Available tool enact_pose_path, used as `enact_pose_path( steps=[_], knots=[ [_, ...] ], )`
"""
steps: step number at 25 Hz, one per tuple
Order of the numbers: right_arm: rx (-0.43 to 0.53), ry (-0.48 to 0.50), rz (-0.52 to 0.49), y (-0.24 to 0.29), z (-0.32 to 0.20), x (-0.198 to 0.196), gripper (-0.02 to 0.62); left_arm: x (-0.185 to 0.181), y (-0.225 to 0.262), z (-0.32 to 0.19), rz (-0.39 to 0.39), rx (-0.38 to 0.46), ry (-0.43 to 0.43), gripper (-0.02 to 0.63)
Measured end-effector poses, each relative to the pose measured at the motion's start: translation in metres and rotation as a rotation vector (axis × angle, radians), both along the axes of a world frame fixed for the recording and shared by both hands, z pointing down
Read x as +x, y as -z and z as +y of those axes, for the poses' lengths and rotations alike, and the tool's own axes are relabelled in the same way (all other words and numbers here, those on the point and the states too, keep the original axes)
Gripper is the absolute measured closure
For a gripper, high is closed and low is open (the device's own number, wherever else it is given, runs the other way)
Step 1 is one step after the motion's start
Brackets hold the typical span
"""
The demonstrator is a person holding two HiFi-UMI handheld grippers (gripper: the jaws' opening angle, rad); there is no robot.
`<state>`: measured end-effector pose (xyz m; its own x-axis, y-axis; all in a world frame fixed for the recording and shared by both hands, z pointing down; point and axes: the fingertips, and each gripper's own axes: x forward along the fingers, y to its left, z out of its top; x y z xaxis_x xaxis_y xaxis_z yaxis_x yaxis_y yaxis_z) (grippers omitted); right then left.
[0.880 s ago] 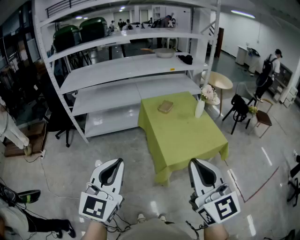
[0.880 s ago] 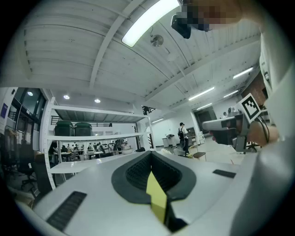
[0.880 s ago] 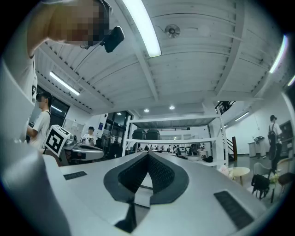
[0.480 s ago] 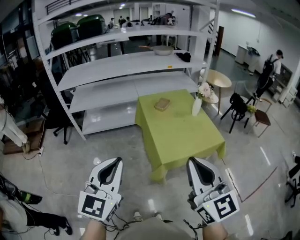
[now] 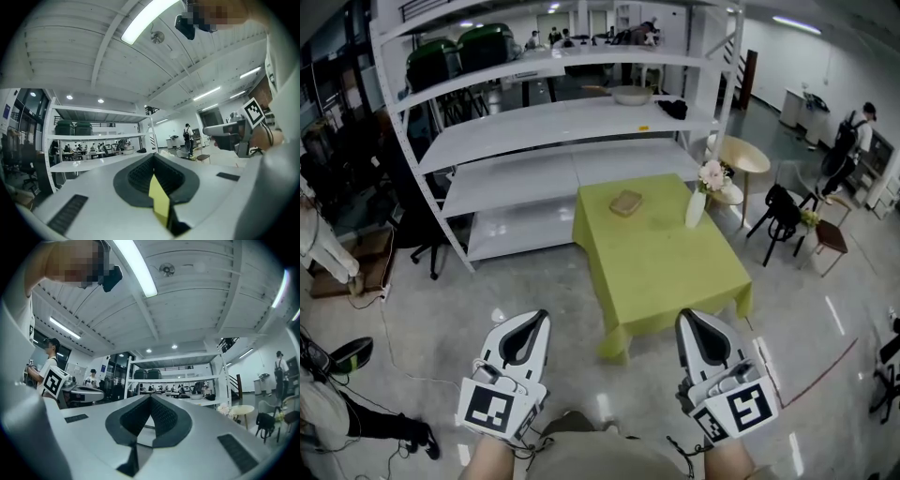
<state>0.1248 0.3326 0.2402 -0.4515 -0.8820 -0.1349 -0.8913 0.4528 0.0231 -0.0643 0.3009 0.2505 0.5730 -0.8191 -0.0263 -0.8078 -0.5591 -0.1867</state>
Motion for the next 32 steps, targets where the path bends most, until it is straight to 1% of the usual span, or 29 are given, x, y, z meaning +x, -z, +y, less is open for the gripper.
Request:
enact_pose_path(
  steps=[3,7,14,16,24,32],
  knots=[
    [-0.015,0.012,-0.005,-0.010,-0.003,0.003,0.591,0.006,-0.010,-0.001,-0.007,-0.014,-0.001,0.600],
    [-0.017,0.013,0.005,-0.021,-0.018,0.011,0.590,0.010,-0.014,-0.013,-0.013,0.003,0.011,0.600],
    [0.008,0.025,0.008,-0.045,-0.055,0.011,0.591,0.014,-0.035,-0.048,-0.014,0.038,0.015,0.600],
    [0.004,0.026,0.015,-0.054,-0.068,0.009,0.591,0.013,-0.044,-0.062,-0.009,0.035,0.015,0.600],
    [-0.055,0.017,0.037,-0.077,-0.151,-0.013,0.590,-0.004,-0.064,-0.144,-0.005,-0.020,-0.010,0.600],
    [-0.105,-0.038,0.057,-0.076,-0.250,-0.039,0.591,-0.032,-0.061,-0.252,-0.009,-0.047,-0.050,0.600]
  ],
)
